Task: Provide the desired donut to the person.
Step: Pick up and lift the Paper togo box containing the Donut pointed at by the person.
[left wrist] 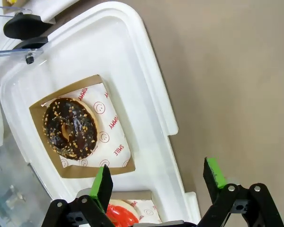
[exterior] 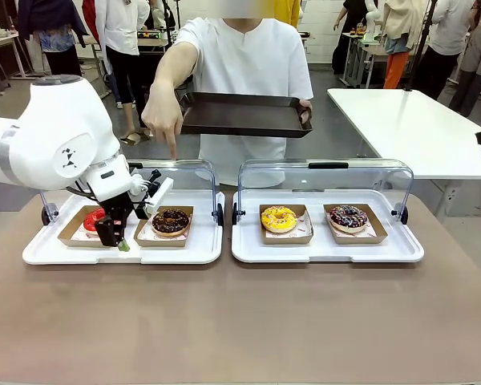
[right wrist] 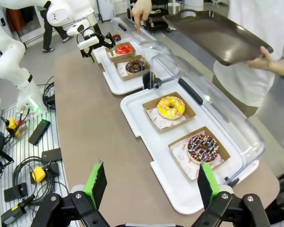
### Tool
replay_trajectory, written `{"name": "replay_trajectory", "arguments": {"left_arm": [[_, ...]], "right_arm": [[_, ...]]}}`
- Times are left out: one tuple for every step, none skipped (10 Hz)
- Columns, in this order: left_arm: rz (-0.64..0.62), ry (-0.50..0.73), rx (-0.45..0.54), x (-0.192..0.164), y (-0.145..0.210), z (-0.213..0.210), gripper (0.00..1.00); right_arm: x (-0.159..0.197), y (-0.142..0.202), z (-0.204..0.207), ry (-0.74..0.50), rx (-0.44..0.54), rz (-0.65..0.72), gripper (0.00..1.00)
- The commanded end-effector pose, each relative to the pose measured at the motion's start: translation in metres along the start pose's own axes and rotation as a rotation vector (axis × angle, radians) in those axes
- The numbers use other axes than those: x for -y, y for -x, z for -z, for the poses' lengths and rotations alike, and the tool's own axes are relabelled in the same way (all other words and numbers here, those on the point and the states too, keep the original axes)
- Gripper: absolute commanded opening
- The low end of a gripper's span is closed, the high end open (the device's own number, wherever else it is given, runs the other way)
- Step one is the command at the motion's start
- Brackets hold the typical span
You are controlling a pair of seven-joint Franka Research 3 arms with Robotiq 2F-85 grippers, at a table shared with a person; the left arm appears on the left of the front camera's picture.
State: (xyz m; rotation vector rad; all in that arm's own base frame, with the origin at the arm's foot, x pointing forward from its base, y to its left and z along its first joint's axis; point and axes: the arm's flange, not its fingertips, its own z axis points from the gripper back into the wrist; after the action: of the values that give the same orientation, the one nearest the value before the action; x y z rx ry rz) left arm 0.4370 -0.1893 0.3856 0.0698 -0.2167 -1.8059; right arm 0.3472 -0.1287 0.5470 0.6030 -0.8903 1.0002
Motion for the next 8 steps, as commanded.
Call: {"name": "replay_trajectory", "arguments": {"left_arm": [[-0.015,0.027,0.016,-0.011,-0.001,-0.008,1.0],[0.0,0.0,0.0,0.0,0.0,0.0,1.0],[0.0,0.0,0.0,0.0,0.0,0.0,1.0],[0.0,0.0,0.0,0.0,0.0,0.0,1.0],[0.0,0.0,0.0,0.0,0.0,0.0,1.0],[0.0,0.0,0.0,0.0,0.0,0.0,1.0],[0.0,0.0,0.0,0.0,0.0,0.0,1.0],[0.0,0.0,0.0,0.0,0.0,0.0,1.0]], "right_arm": [[0.001,0.0,0.001,-0.007,0.021,-0.006,1.0],[0.001,0.0,0.001,-0.007,0.021,-0.006,1.0],[0.001,0.0,0.001,-0.007,0.021,-0.006,1.0],[0.001,0.0,0.001,-0.007,0.021,-0.006,1.0],[0.001,0.0,0.001,-0.007,0.021,-0.006,1.0],[0.001,0.0,0.001,-0.007,0.021,-0.006,1.0],[0.001,0.0,0.001,-0.007,0.021,-0.006,1.0],[0.001,0.0,0.001,-0.007,0.021,-0.006,1.0]]}}
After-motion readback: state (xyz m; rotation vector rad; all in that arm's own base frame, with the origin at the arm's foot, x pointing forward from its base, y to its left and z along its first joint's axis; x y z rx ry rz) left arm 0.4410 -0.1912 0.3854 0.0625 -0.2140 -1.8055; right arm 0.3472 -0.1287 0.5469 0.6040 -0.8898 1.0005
